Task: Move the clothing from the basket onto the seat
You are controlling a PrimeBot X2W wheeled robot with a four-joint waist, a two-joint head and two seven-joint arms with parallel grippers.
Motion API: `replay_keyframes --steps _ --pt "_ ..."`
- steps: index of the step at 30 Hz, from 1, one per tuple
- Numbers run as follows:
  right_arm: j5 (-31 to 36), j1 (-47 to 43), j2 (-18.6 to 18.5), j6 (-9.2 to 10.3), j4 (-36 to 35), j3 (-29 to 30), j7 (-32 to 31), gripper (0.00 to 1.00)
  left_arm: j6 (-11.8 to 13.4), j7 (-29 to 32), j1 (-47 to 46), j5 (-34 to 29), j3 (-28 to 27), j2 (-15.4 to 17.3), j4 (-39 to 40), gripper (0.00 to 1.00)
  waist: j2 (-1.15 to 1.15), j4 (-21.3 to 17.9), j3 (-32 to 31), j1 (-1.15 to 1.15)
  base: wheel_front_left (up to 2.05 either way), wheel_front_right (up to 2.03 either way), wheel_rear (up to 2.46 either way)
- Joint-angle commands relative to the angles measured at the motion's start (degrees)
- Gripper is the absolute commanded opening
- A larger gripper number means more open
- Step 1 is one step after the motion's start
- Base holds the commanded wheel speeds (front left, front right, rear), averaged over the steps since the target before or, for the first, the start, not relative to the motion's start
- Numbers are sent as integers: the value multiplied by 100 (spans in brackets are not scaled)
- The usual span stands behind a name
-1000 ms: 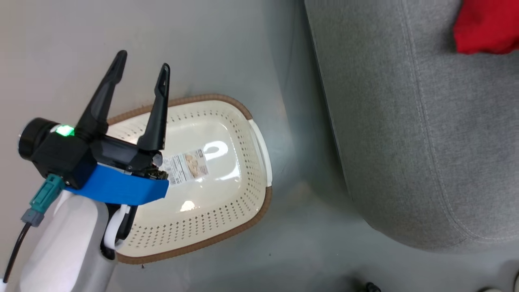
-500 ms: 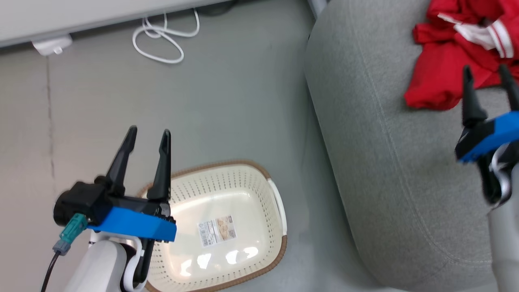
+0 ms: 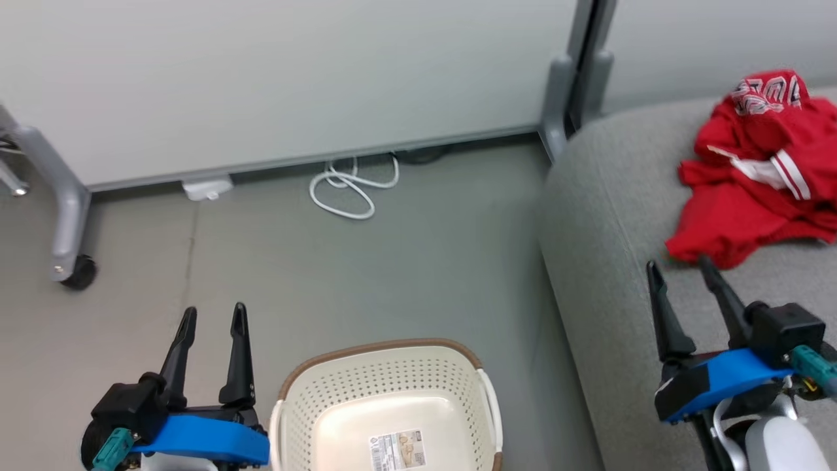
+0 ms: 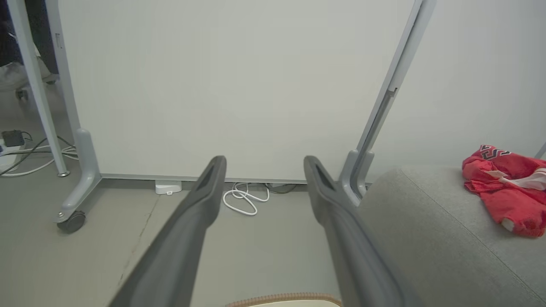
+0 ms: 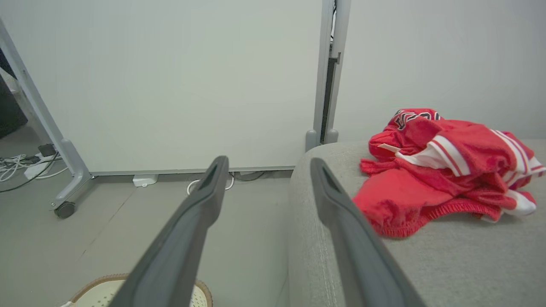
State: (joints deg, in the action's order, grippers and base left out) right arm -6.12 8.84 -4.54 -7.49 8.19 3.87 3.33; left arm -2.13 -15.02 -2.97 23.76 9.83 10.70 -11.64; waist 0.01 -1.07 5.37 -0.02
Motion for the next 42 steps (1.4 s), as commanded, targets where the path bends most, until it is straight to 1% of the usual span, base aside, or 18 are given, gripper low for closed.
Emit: replay_keyframes --steps 1,7,13,24,33,39,40,42 --pt "52 -174 25 -1 -108 -41 -28 100 -2 -18 108 -43 -87 -20 -28 100 -1 74 -70 2 0 0 0" --pt "11 -632 142 -1 -281 -141 -151 100 52 -18 408 -192 -319 -142 -55 100 -1 394 -302 2 0 0 0" --pt "24 -823 161 -1 -300 -361 -205 100 20 -18 569 -236 -479 -250 -90 100 -1 545 -415 2 0 0 0" --pt "-131 -892 167 -1 -293 -427 -210 100 -46 -18 640 -344 -584 -358 -120 100 -1 561 -431 2 0 0 0" --pt "-165 -878 167 -1 -274 -467 -192 100 -134 -18 610 -340 -523 -378 -144 100 -1 555 -368 2 0 0 0" --pt "-267 -845 167 -1 -239 -484 -173 100 -148 -18 579 -324 -486 -357 -160 100 -1 567 -338 2 0 0 0" --pt "-268 -816 162 0 -234 -483 -196 0 -139 -3 617 -347 -507 -375 -148 0 -1 566 -338 2 0 0 0" --pt "-270 -828 165 0 -127 -493 -206 0 -136 11 642 -348 -507 -396 -241 0 -1 565 -337 2 0 0 0"
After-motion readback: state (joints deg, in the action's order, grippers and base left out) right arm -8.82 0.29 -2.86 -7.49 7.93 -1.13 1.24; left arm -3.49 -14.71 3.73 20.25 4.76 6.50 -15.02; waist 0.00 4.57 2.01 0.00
